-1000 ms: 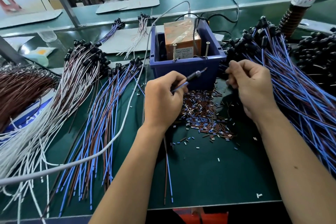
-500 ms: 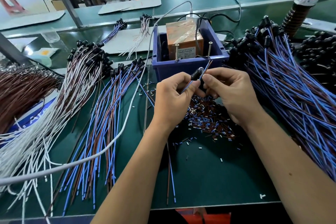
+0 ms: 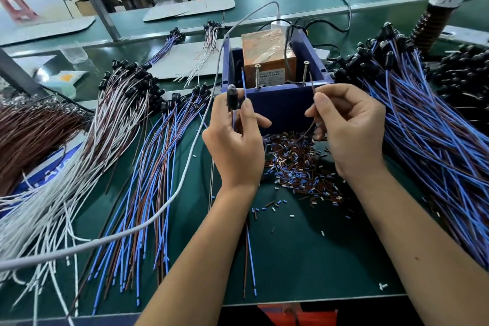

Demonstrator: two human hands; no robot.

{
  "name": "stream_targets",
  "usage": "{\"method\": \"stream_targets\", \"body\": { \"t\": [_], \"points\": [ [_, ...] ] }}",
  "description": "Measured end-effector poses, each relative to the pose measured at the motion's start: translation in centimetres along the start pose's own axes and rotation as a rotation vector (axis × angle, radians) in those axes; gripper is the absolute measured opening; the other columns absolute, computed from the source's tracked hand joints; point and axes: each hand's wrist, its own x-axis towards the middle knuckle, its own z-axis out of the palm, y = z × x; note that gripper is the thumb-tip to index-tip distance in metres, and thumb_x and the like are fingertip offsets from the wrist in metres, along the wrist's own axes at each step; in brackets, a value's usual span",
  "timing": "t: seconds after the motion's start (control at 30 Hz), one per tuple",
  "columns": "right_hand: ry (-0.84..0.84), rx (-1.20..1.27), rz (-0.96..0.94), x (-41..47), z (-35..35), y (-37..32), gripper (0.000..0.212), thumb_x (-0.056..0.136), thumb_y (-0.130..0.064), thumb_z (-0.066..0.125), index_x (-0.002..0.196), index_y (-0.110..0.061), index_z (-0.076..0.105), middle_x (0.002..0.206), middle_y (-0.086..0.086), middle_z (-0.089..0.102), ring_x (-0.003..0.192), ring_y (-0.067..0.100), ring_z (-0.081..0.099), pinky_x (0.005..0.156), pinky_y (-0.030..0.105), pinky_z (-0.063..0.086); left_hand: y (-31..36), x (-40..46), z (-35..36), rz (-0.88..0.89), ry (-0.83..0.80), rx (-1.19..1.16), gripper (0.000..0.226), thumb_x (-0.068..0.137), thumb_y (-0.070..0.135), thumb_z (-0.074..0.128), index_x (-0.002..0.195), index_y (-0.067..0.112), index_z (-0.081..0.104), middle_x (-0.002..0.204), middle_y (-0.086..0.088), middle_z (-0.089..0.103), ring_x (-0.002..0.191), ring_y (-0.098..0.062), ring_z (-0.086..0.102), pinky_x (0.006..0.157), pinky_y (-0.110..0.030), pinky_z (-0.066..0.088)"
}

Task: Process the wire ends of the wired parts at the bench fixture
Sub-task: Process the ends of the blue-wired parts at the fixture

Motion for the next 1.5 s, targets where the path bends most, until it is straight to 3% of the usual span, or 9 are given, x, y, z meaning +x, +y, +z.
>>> {"method": "stream_targets", "body": {
  "t": [0.2, 0.27, 0.37, 0.77, 1.1, 1.4, 1.5],
  "points": [
    [0.095, -0.254, -0.195, -0.1, -0.1, 0.3, 0.014, 0.102, -0.018, 0.064, 0.106, -0.015, 0.077, 0.08, -0.004, 0.075, 0.067, 0.011, 0.069, 0.065, 0.025, 0.052, 0.0, 0.1, 0.2, -0.076, 0.056, -0.016, 0.015, 0.098, 0.011, 0.055, 0.097, 0.021, 0.067, 0.057, -0.001, 0.06, 0.05, -0.02, 0.059, 0.052, -0.036, 0.05],
    [0.077, -0.279, -0.223, -0.2, 0.1, 0.3, 0.015, 0.102, -0.017, 0.064, 0.107, -0.013, 0.078, 0.081, -0.006, 0.075, 0.07, 0.01, 0.07, 0.067, 0.022, 0.052, 0.0, 0.1, 0.2, -0.074, 0.081, 0.011, 0.016, 0.095, 0.011, 0.057, 0.093, 0.019, 0.07, 0.058, 0.007, 0.056, 0.05, -0.01, 0.052, 0.051, -0.029, 0.044],
    [0.065, -0.282, -0.24, -0.2, 0.1, 0.5, 0.016, 0.104, -0.017, 0.062, 0.107, -0.014, 0.077, 0.079, -0.007, 0.073, 0.065, 0.007, 0.066, 0.064, 0.02, 0.048, 0.1, 0.0, 0.2, -0.075, 0.091, 0.033, 0.016, 0.093, 0.009, 0.058, 0.09, 0.013, 0.073, 0.058, 0.015, 0.052, 0.052, -0.004, 0.048, 0.053, -0.016, 0.036],
    [0.064, -0.244, -0.237, -0.1, 0.0, 0.7, 0.017, 0.106, -0.018, 0.059, 0.108, -0.022, 0.075, 0.078, -0.005, 0.07, 0.063, 0.012, 0.061, 0.059, 0.03, 0.048, 0.3, 0.1, 0.0, -0.106, 0.086, -0.009, 0.018, 0.092, 0.009, 0.057, 0.088, 0.016, 0.073, 0.057, 0.013, 0.048, 0.051, -0.007, 0.041, 0.052, -0.025, 0.033],
    [0.079, -0.285, -0.269, -0.3, 0.1, 0.5, 0.017, 0.106, -0.018, 0.057, 0.103, -0.023, 0.072, 0.078, -0.005, 0.069, 0.055, 0.021, 0.057, 0.048, 0.043, 0.046, 0.6, 0.2, -0.2, -0.122, 0.109, -0.041, 0.02, 0.091, 0.007, 0.055, 0.084, 0.018, 0.07, 0.059, 0.014, 0.049, 0.053, -0.005, 0.043, 0.056, -0.024, 0.035],
    [0.117, -0.259, -0.232, -0.4, 0.0, 0.0, 0.015, 0.105, -0.016, 0.058, 0.103, -0.022, 0.072, 0.078, -0.005, 0.07, 0.065, 0.012, 0.063, 0.063, 0.025, 0.048, 1.0, 0.0, -0.1, -0.138, 0.177, -0.081, 0.019, 0.092, 0.005, 0.055, 0.087, 0.01, 0.073, 0.059, 0.008, 0.047, 0.051, -0.006, 0.039, 0.054, -0.023, 0.032],
    [0.152, -0.3, -0.244, -0.6, -0.1, -0.4, 0.014, 0.104, -0.015, 0.059, 0.103, -0.018, 0.072, 0.078, -0.004, 0.071, 0.07, 0.014, 0.068, 0.065, 0.026, 0.051, 2.1, -0.5, 0.6, -0.128, 0.151, -0.136, 0.02, 0.092, 0.002, 0.055, 0.087, 0.009, 0.072, 0.057, 0.011, 0.044, 0.049, -0.004, 0.036, 0.052, -0.02, 0.03]
  ]
}}
